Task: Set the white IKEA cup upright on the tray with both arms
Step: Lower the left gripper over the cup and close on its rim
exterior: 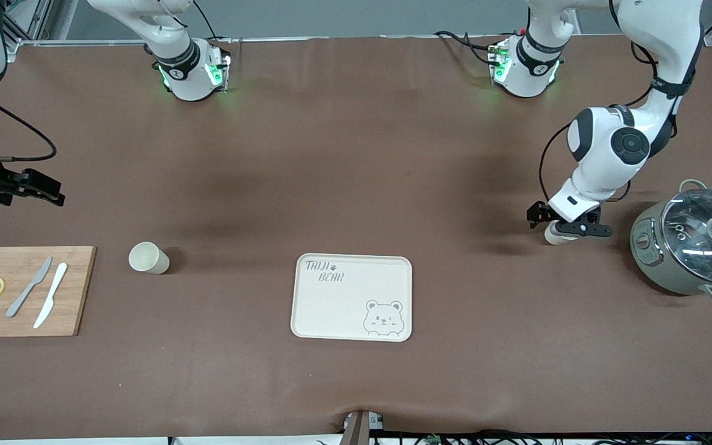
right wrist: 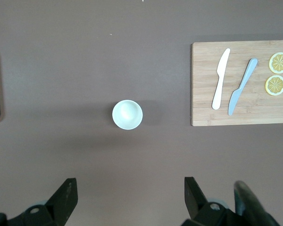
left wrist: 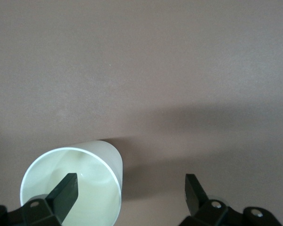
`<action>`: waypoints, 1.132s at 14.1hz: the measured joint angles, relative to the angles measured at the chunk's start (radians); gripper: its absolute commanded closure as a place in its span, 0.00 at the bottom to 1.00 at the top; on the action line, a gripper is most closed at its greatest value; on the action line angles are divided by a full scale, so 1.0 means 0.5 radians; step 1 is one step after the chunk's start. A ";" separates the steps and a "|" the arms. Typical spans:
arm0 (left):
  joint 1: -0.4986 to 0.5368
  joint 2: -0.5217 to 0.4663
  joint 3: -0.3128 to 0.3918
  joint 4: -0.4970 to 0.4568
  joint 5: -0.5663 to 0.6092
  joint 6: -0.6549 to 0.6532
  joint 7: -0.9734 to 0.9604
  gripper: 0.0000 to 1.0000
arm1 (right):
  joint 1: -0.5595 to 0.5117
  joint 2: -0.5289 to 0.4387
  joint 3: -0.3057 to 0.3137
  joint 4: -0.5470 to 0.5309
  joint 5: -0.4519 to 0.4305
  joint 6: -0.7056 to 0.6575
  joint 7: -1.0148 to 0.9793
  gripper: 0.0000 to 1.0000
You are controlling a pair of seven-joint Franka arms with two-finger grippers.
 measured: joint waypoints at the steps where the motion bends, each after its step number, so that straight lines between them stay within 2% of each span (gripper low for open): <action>1: 0.000 0.000 0.000 -0.003 0.000 0.000 0.000 0.00 | 0.000 0.000 0.000 0.000 0.000 0.000 -0.001 0.00; 7: 0.000 0.009 0.000 -0.015 0.000 0.000 0.000 0.00 | -0.001 0.000 -0.001 0.000 0.000 0.012 -0.001 0.00; 8: 0.000 0.014 0.000 -0.015 0.000 0.000 0.000 0.07 | -0.001 0.000 -0.001 0.000 0.000 0.014 -0.001 0.00; 9: 0.000 0.022 0.000 -0.015 0.000 0.000 0.000 0.24 | -0.001 0.000 -0.001 0.000 0.000 0.013 0.000 0.00; 11: 0.000 0.037 0.000 -0.015 0.000 0.000 0.000 0.66 | -0.001 -0.001 -0.001 0.001 0.000 0.010 0.003 0.00; 12: 0.000 0.041 0.000 -0.014 0.000 0.000 0.000 0.92 | -0.001 -0.001 -0.001 0.003 0.000 0.009 0.005 0.00; 13: 0.000 0.042 0.000 -0.014 0.000 0.000 0.000 1.00 | -0.002 -0.002 -0.002 0.003 0.000 0.006 0.008 0.00; 16: 0.000 0.042 0.000 -0.007 0.000 0.001 0.007 1.00 | -0.011 -0.002 -0.010 0.002 0.000 0.016 0.013 0.00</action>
